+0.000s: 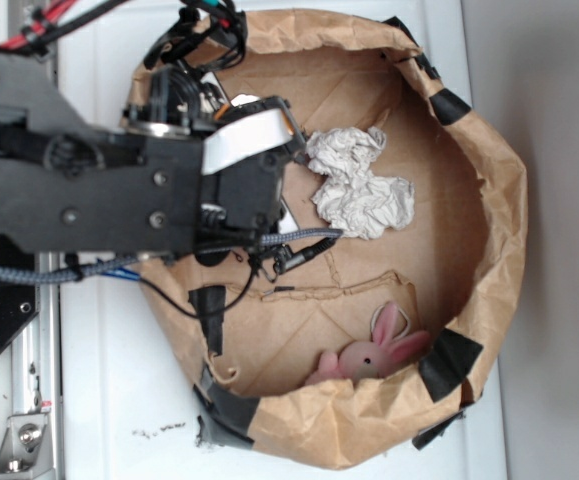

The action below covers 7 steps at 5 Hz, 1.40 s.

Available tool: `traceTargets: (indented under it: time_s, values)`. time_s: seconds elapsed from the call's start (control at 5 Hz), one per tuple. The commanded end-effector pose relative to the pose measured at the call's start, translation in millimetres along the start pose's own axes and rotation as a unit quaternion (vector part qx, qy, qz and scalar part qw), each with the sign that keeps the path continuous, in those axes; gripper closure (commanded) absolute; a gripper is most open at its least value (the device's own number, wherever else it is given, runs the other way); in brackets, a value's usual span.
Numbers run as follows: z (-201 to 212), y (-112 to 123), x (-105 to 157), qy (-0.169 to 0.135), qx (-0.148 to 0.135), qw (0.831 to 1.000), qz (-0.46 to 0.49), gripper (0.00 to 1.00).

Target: Grab the silver keys.

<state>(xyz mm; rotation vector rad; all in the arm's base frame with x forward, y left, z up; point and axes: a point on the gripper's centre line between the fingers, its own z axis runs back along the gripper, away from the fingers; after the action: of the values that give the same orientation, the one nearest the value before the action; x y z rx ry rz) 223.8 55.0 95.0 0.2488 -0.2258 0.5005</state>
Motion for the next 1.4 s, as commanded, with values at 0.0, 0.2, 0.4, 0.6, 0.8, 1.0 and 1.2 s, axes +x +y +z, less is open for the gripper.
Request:
traceTargets:
  time_s: [0.0,0.2,0.4,0.6,0.8,1.0,1.2]
  values:
    - [2.8,11.8,15.9,-0.006,0.003,1.000,0.022,0.00]
    - [-2.2,9.7,18.2,-0.010,0.009,1.000,0.023,0.00]
    - [-8.6,16.2,14.2,-0.010,0.012,1.000,0.003,0.00]
    - [-24.8,18.8,29.3,0.026,-0.026,0.999,-0.032,0.00]
    - [-30.6,26.2,43.3,0.042,-0.035,0.998,-0.022,0.00]
    - [-29.5,31.7,45.1,0.047,-0.027,0.998,-0.017,0.00]
    - [-28.5,37.3,41.7,0.050,-0.022,0.998,-0.025,0.00]
